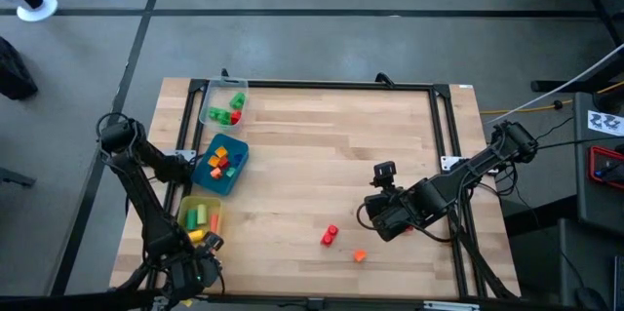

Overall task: Sort blocks by size
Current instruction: Put the yellow 4 stud game piece into the blue bin

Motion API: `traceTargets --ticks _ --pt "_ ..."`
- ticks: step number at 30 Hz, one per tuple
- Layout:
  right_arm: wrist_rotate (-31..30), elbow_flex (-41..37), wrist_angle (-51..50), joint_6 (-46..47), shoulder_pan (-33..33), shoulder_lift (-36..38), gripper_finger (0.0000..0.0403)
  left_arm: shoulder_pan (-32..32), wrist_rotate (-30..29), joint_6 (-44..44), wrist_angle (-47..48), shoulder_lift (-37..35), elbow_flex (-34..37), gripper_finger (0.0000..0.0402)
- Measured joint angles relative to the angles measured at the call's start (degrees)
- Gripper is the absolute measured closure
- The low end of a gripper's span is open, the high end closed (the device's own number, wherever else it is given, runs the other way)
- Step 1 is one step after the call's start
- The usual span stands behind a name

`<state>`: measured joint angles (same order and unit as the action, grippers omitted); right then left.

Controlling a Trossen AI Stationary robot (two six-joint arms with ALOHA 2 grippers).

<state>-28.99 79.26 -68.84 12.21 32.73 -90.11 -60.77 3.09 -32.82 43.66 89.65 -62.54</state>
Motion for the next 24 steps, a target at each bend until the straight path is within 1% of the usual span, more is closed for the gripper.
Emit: traceTargets --ticks 5,9,20,24 --pt "0.0 -0.01 0.0 0.0 0.0 0.0 0.0152 0.0 0.01 -0.13 0.0 0.0 0.0 0.0309" --pt "0.0 0.0 0.0 0.0 0.0 0.0 0.0152 0.0 0.17 -0.17 -0.3 -0.09 -0.04 0.0329" --pt "0.0 0.0 -0.02 -0.02 0.0 0.0 0.0152 0.0 0.82 -0.87 -2.81 -0.11 -0.07 0.0338" --pt "-0.02 -0.01 -0.02 -0.02 0.0 0.0 0.0152 0.42 0.96 -2.23 -2.08 -0.11 -1.51 0.0339"
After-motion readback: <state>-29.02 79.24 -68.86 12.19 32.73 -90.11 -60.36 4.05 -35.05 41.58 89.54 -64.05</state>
